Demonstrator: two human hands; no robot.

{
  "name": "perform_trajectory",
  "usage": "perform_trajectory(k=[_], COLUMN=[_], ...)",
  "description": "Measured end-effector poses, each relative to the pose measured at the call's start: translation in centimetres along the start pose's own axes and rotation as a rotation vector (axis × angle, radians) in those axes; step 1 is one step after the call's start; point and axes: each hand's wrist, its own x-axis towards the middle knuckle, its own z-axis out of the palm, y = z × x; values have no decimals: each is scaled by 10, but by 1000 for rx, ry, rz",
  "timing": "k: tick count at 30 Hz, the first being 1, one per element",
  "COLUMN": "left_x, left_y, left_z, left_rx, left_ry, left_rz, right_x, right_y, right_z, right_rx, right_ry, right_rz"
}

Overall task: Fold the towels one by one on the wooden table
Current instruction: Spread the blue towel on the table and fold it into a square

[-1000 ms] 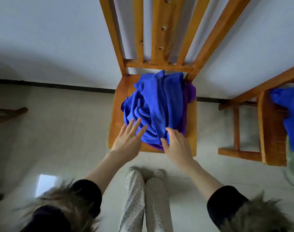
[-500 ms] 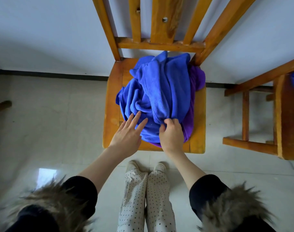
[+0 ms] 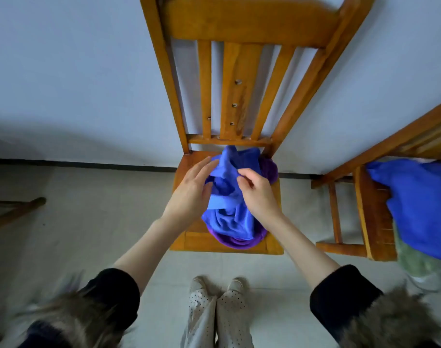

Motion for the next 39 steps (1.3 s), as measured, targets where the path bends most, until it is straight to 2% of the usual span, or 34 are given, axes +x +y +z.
perform_trajectory(k=[5,9,12,17,21,26,30,32,36,39], left_x=[13,9,0,-20,-42,-70,-85,-91,-101,-112], left_y=[63,113,145,189,218,238,232,222,200,188], left_z=[-73,-119,-149,-198,-234,-256,-288,-305,-314,-302], left_rx=[-27,-98,-124,-159,-199,-196,-379,-392,-96,106], left_ry=[40,158,239,300,321,319,410,404,255,257], left_rz=[118,73,105,185,262,339,213,121,-19,-21], right_x=[-14,-28,-42,-63,-78,-88,-91,-92,-101,-110], right_y=[-96,-164,-204,-249,-262,-261,-262,-266,-282,-295], right_z=[-36,-64,-82,-100,-104,-100,-104,-108,-105,-103], right_rx=[-80,-171,-197,-190,-299,-230,-148,-120,22,34], right_ry=[-65,-76,-70,63,164,210,261,289,192,80], right_rz=[-250,-420,-497,-609,-730,-697,-625,-621,-598,-609])
